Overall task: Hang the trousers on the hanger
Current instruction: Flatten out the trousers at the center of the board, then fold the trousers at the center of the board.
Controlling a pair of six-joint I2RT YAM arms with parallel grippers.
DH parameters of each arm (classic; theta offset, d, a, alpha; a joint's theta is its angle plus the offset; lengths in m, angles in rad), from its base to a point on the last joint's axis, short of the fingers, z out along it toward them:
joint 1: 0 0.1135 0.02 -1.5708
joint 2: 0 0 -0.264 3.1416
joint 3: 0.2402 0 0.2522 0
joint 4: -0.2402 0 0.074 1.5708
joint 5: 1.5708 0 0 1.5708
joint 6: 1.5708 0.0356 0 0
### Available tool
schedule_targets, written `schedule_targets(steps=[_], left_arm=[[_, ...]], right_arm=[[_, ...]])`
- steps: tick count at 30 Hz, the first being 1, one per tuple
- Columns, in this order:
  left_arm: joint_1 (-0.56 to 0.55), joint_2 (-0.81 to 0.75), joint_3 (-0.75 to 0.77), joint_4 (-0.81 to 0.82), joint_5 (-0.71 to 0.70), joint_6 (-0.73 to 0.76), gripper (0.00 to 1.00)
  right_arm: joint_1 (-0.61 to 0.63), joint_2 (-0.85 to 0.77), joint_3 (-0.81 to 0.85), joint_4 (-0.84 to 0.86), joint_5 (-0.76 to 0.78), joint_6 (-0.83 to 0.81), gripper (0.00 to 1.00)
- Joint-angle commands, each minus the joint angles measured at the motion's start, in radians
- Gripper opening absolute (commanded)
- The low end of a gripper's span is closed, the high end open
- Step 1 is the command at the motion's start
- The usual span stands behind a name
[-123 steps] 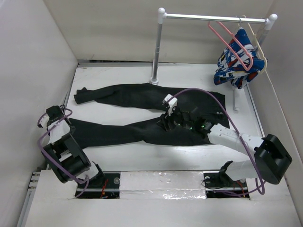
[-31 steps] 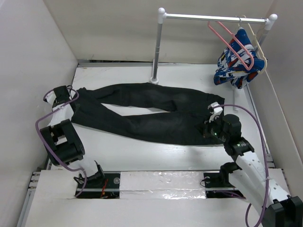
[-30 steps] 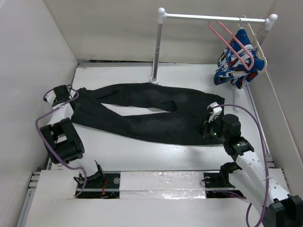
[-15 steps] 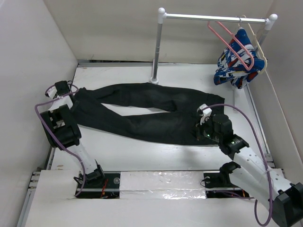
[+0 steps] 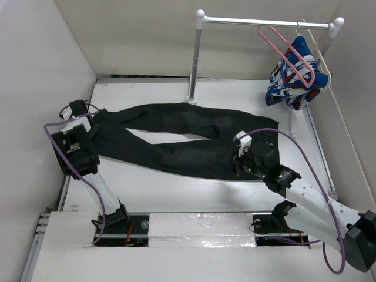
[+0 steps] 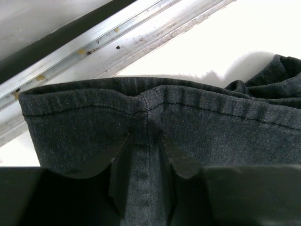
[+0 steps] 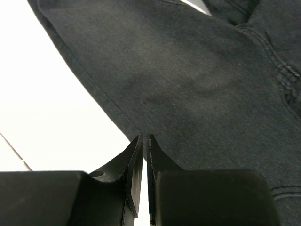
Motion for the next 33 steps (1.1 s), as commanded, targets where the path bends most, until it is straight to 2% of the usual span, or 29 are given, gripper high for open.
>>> schedule_targets(steps=[1,3,4,7,17,23,29,33], left_arm=[[0.007,0.004,0.038,0.0,0.006,0.014,0.24],[0.007,0.007,0.038,0.0,0.009,0.012,0.18],[0.007,0.004,0.038,0.0,0.009,0.012,0.1],[0.007,-0.003,0.033,0.001,0.006,0.008,0.0],[0.007,-0.117,-0.019,0.032,0.085,-0.051,0.0],[0.007,-0.327,-0.094,0.076,0.173,-0.117,0.0],[-0.003,-0.512,-0.139,0.084,0.243,-0.169,0.0],[0.007,-0.72,-0.159,0.055,0.227,-0.195,0.0]], right_arm=[[0.009,-0.012,0.052,0.06,0.048,0.01,0.13],[0.009,-0.023,0.052,0.057,0.056,0.012,0.13],[0.009,-0.028,0.051,0.051,0.057,0.012,0.13],[0.009,-0.042,0.048,0.045,0.065,0.016,0.13],[0.009,-0.078,0.034,0.005,0.116,0.026,0.12],[0.009,-0.109,0.02,0.0,0.203,0.059,0.12],[-0.02,-0.12,0.023,-0.087,0.353,0.125,0.14],[-0.078,-0.155,-0.001,-0.09,0.38,0.16,0.25]])
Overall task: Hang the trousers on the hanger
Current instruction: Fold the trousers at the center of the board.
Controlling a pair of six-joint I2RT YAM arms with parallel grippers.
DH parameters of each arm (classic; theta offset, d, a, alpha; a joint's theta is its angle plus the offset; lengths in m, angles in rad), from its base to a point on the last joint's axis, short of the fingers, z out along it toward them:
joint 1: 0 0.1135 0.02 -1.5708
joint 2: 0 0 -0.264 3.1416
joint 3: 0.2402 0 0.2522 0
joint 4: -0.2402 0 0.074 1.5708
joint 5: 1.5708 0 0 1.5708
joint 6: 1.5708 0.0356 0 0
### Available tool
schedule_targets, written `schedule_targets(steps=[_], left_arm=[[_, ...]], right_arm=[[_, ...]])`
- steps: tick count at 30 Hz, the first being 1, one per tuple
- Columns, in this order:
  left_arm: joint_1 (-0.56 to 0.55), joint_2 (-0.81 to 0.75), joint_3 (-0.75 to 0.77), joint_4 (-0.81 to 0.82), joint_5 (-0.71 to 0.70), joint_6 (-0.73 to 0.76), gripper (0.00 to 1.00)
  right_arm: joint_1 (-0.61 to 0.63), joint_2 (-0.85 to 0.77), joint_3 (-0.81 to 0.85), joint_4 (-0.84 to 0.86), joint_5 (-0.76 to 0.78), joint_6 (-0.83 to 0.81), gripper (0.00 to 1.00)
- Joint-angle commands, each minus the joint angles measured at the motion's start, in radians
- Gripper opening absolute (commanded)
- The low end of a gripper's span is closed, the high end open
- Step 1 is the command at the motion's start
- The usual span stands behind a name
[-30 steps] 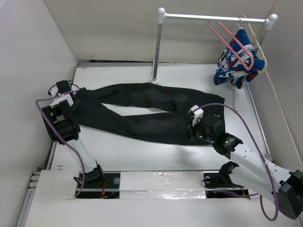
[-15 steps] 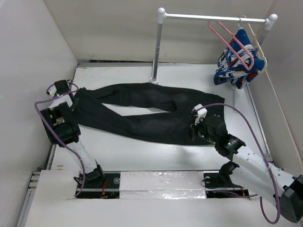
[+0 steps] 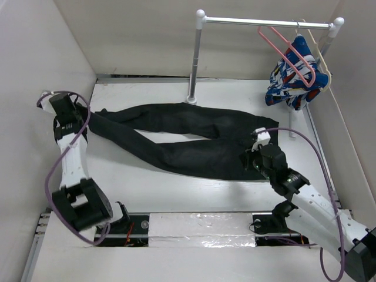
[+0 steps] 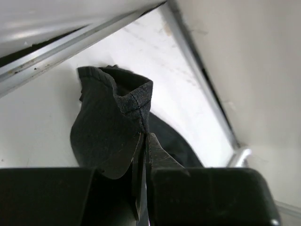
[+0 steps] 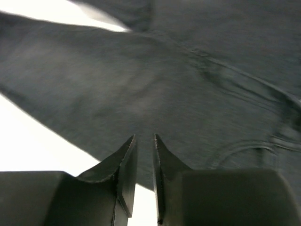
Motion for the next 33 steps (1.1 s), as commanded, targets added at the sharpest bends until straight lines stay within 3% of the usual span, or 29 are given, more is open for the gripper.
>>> schedule_targets(steps=[1,5,8,9,11,15,25,31,33], left_arm=[[0.007,-0.185,-0.042,0.011,0.003,-0.043,0.0],[0.007,-0.371,-0.074,-0.003,-0.075,-0.061,0.0],[0.007,-0.481,-0.069,-0.027,-0.099,-0.08,0.0],[0.007,-0.532,-0.062,-0.035,-0.109,-0.084,0.0],[0.007,-0.581,-0.046,-0.044,-0.124,-0.097,0.0],[0.007,-0.71,-0.019,-0.064,-0.149,-0.084,0.0],[-0.04,-0.873,-0.112,-0.043,-0.216,-0.026,0.0],[-0.083,-0.893,-0.138,-0.003,-0.149,0.023,0.0],[-0.097,-0.903,-0.143,0.003,-0.123,0.035,0.0]], right_arm=[[-0.056,-0.043,-0.004,-0.007,0.07,0.046,0.26],[-0.092,-0.08,-0.001,-0.061,0.087,0.065,0.35],[-0.113,-0.112,0.022,-0.18,0.212,0.114,0.61],[-0.113,-0.12,0.025,-0.205,0.243,0.166,0.76],[-0.122,-0.132,0.015,-0.208,0.278,0.194,0.82],[-0.167,-0.06,-0.028,-0.142,0.28,0.264,0.82],[-0.467,0.26,-0.061,0.144,-0.026,0.269,0.77],[-0.609,0.368,0.054,0.087,-0.087,0.209,0.76],[-0.635,0.312,0.061,0.044,-0.058,0.22,0.69]])
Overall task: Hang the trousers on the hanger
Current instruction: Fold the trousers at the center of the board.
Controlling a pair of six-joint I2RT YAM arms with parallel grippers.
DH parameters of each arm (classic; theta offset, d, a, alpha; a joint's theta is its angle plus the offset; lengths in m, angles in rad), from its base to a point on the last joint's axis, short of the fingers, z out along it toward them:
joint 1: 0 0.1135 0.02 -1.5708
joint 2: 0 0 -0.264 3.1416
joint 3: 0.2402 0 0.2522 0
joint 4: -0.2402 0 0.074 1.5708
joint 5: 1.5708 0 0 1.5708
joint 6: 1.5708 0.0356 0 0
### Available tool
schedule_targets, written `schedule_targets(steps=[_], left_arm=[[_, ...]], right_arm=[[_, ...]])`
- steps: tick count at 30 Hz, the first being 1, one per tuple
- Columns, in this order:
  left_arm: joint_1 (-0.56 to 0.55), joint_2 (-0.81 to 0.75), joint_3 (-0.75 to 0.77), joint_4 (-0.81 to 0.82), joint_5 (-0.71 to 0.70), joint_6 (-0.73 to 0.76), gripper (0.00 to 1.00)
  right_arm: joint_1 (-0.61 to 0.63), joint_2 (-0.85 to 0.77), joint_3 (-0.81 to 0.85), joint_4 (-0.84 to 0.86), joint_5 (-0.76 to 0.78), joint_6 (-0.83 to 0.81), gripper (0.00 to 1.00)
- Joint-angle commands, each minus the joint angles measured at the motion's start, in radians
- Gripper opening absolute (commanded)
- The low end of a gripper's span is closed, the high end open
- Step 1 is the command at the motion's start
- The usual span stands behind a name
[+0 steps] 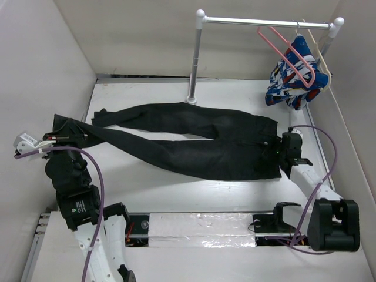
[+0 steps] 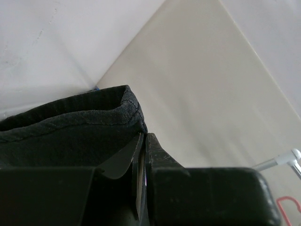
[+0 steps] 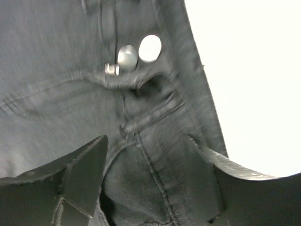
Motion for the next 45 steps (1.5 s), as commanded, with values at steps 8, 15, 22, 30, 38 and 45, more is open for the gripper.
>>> schedule_targets(steps=[8,15,22,30,38,45], left_arm=[[-0.028,-0.034,-0.043,0.108,0.028,0.063,0.0],[-0.049,-0.033,-0.062,0.131,-0.015,0.08,0.0],[-0.05,-0.017,-0.071,0.148,-0.023,0.092,0.0],[-0.031,-0.005,-0.068,0.147,-0.011,0.09,0.0],[-0.031,-0.007,-0.069,0.142,-0.015,0.098,0.0],[-0.031,0.003,-0.063,0.127,-0.012,0.1,0.0]], right_arm=[[-0.064,-0.378,-0.108,-0.215,0.123,0.064,0.51],[-0.064,-0.388,-0.101,-0.33,0.111,0.159,0.52],[-0.064,-0.316,-0.066,-0.389,0.126,0.202,0.53],[-0.064,-0.287,-0.067,-0.37,0.116,0.202,0.53],[-0.064,-0.377,-0.075,-0.409,0.099,0.17,0.77],[-0.074,-0.424,-0.039,-0.511,0.03,0.156,0.75]])
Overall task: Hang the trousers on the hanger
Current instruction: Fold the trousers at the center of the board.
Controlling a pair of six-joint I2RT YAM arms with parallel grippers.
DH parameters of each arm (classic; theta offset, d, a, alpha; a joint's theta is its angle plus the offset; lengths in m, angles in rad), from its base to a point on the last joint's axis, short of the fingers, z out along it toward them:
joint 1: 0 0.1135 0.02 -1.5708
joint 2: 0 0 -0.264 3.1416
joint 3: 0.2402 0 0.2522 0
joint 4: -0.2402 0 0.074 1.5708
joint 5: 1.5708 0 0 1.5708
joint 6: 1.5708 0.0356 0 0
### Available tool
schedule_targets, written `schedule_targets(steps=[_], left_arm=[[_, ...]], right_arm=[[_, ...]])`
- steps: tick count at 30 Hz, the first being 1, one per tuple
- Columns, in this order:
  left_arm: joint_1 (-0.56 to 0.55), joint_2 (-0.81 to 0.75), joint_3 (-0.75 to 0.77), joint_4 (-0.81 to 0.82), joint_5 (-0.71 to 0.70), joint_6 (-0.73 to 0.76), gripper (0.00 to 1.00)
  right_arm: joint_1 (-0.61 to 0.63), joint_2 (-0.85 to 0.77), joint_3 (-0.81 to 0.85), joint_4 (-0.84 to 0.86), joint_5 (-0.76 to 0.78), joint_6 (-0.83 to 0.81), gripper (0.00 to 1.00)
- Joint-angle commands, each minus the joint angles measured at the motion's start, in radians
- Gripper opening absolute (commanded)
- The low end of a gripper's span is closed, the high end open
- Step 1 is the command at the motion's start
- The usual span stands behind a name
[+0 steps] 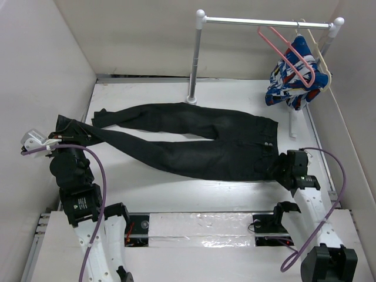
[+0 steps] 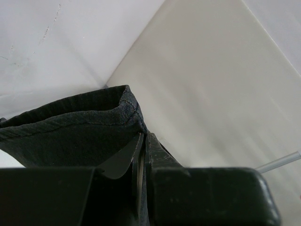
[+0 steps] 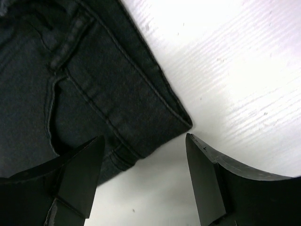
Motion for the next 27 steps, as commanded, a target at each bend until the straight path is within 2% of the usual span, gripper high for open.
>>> schedule_targets(steps=[1,6,11,12,13,15,17,21,24,27], left_arm=[[0.014,0.013,0.018,0.065,0.006,0.014,0.0],[0.014,0.024,0.021,0.062,0.02,0.011,0.0],[0.014,0.022,0.011,0.063,0.023,0.013,0.0],[0.023,0.021,0.01,0.063,0.023,0.014,0.0],[0.024,0.022,0.01,0.063,0.022,0.017,0.0],[0.024,0.022,0.007,0.062,0.017,0.019,0.0],[0.024,0.022,0.004,0.063,0.014,0.02,0.0],[0.033,0.025,-0.002,0.06,0.002,0.023,0.0],[0.033,0.027,-0.005,0.057,-0.014,0.023,0.0],[0.033,0.031,-0.012,0.062,-0.012,0.019,0.0]], right_arm=[[0.005,-0.06,0.038,-0.073,-0.05,-0.014,0.75],[0.005,-0.159,-0.014,-0.057,-0.057,0.021,0.71],[0.005,-0.036,-0.02,0.026,-0.05,0.023,0.67],[0.005,-0.01,-0.034,0.058,-0.05,0.02,0.55],[0.005,0.011,-0.043,0.098,-0.048,0.027,0.48],[0.005,0.066,-0.032,0.129,-0.042,0.026,0.46],[0.005,0.09,-0.009,0.144,-0.013,0.03,0.4],[0.005,0.062,0.0,0.178,0.058,0.006,0.12],[0.005,-0.007,0.049,0.135,0.119,-0.026,0.01],[0.005,-0.092,0.127,0.011,0.223,-0.112,0.0]])
